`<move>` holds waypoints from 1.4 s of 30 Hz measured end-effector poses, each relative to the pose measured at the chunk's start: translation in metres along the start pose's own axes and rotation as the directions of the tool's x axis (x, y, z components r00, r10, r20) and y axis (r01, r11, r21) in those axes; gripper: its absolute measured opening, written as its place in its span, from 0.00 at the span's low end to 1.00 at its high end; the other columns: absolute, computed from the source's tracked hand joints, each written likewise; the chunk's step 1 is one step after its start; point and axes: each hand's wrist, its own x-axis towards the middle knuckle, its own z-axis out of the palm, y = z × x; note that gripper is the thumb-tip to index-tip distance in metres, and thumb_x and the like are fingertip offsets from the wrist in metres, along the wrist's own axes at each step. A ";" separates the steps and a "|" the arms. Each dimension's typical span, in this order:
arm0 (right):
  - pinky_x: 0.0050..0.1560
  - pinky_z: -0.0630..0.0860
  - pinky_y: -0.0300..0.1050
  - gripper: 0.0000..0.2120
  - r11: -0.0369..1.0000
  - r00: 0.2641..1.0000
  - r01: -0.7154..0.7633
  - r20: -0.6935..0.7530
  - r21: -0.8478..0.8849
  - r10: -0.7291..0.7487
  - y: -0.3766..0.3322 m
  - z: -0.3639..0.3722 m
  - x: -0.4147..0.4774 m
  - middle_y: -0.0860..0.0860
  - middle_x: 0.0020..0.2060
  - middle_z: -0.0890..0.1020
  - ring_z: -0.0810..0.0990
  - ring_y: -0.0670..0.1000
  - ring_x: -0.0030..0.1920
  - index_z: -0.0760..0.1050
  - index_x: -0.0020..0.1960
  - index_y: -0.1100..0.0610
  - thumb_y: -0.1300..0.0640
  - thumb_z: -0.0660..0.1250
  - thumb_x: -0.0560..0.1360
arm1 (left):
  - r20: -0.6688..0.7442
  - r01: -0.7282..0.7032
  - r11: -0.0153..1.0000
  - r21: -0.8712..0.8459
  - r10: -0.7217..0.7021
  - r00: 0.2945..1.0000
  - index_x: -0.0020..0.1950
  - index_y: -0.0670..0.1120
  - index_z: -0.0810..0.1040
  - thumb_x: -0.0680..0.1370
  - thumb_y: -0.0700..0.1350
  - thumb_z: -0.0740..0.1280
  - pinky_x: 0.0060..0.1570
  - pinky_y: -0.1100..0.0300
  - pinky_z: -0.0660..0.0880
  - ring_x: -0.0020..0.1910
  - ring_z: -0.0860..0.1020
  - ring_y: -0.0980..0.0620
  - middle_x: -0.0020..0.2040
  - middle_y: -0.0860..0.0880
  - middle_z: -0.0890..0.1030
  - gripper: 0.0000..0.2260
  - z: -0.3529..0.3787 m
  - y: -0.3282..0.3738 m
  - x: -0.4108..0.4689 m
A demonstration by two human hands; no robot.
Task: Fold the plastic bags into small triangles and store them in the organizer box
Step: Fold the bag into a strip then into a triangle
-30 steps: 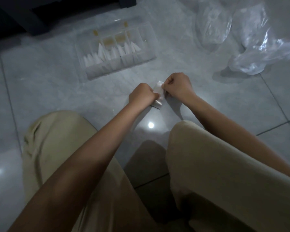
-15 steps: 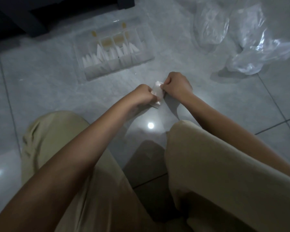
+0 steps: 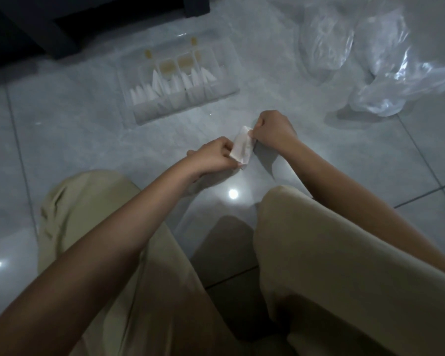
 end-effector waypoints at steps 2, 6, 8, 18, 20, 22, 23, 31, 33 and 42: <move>0.44 0.67 0.43 0.10 1.000 1.000 0.005 -0.004 -0.001 -0.005 0.001 -0.001 0.001 0.59 0.55 0.80 0.78 0.59 0.56 0.68 0.38 0.53 0.58 0.66 0.75 | 0.005 -0.006 0.995 -0.097 0.006 1.000 0.49 0.53 0.71 0.61 0.54 0.72 0.60 0.47 0.73 0.55 0.79 0.47 0.53 0.50 0.81 0.21 0.001 -0.006 0.001; 0.46 0.69 0.42 0.10 1.000 1.000 0.001 0.031 0.006 -0.001 0.000 -0.003 0.003 0.59 0.56 0.80 0.77 0.59 0.57 0.68 0.38 0.53 0.58 0.68 0.75 | -0.164 -0.087 0.923 -0.374 0.026 0.986 0.65 0.45 0.70 0.73 0.38 0.70 0.55 0.56 0.73 0.54 0.77 0.49 0.60 0.43 0.78 0.22 0.006 -0.011 -0.006; 0.47 0.70 0.43 0.08 1.000 0.999 -0.007 0.045 0.008 0.006 0.001 -0.004 0.004 0.59 0.56 0.80 0.77 0.59 0.57 0.70 0.40 0.54 0.57 0.68 0.74 | -0.395 -0.290 0.939 -0.186 0.199 0.897 0.61 0.50 0.75 0.70 0.43 0.68 0.61 0.55 0.69 0.60 0.74 0.50 0.59 0.49 0.78 0.19 0.008 -0.010 -0.014; 0.45 0.67 0.41 0.02 0.999 0.999 0.005 0.053 0.045 -0.007 -0.002 -0.006 0.000 0.59 0.54 0.81 0.78 0.58 0.55 0.73 0.46 0.56 0.61 0.65 0.74 | 0.196 -0.307 0.465 0.830 0.271 0.942 0.78 0.46 0.36 0.81 0.59 0.53 0.74 0.45 0.37 0.77 0.37 0.53 0.79 0.48 0.36 0.36 0.026 -0.035 -0.030; 0.45 0.67 0.42 0.02 1.000 0.999 -0.005 0.042 0.030 0.004 -0.002 -0.006 -0.001 0.59 0.54 0.80 0.78 0.58 0.55 0.73 0.47 0.56 0.60 0.65 0.74 | 0.193 -0.300 0.424 0.854 0.277 0.941 0.78 0.47 0.36 0.81 0.60 0.53 0.73 0.44 0.36 0.78 0.38 0.52 0.79 0.48 0.36 0.36 0.027 -0.037 -0.034; 0.44 0.67 0.43 0.05 0.999 1.000 -0.008 -0.026 -0.042 0.007 -0.002 -0.002 -0.005 0.57 0.53 0.80 0.78 0.58 0.54 0.75 0.50 0.57 0.58 0.65 0.75 | 0.174 -0.284 0.388 0.877 0.294 0.940 0.79 0.47 0.37 0.80 0.62 0.53 0.73 0.44 0.35 0.78 0.39 0.51 0.79 0.46 0.37 0.36 0.027 -0.036 -0.035; 0.44 0.67 0.44 0.07 0.995 0.996 0.006 -0.089 -0.102 -0.016 -0.001 0.000 -0.008 0.56 0.53 0.79 0.78 0.58 0.54 0.74 0.52 0.58 0.57 0.64 0.76 | 0.168 -0.276 0.370 0.887 0.297 0.940 0.79 0.47 0.38 0.80 0.63 0.53 0.72 0.43 0.35 0.78 0.40 0.49 0.79 0.44 0.38 0.37 0.028 -0.034 -0.035; 0.46 0.68 0.47 0.25 0.948 0.984 0.154 -0.049 -0.278 -0.174 -0.019 0.011 -0.014 0.57 0.57 0.76 0.74 0.57 0.59 0.69 0.61 0.60 0.48 0.72 0.72 | 0.174 -0.264 0.365 0.893 0.261 0.950 0.78 0.50 0.36 0.79 0.66 0.53 0.69 0.38 0.31 0.76 0.35 0.40 0.77 0.38 0.35 0.38 0.028 -0.033 -0.036; 0.51 0.70 0.48 0.24 0.944 0.989 0.145 0.004 -0.296 -0.151 -0.023 0.008 -0.008 0.58 0.60 0.75 0.71 0.58 0.63 0.70 0.63 0.61 0.49 0.72 0.73 | 0.171 -0.265 0.366 0.892 0.269 0.948 0.78 0.51 0.36 0.78 0.67 0.53 0.69 0.37 0.31 0.76 0.35 0.39 0.78 0.38 0.36 0.39 0.027 -0.034 -0.036; 0.45 0.68 0.44 0.11 0.951 0.968 0.216 0.172 -0.220 -0.181 -0.021 -0.009 -0.001 0.53 0.49 0.76 0.77 0.57 0.55 0.72 0.48 0.54 0.53 0.72 0.72 | 0.205 -0.296 0.414 0.861 0.250 0.946 0.78 0.53 0.36 0.79 0.55 0.59 0.68 0.36 0.31 0.77 0.34 0.44 0.77 0.39 0.34 0.37 0.023 -0.032 -0.037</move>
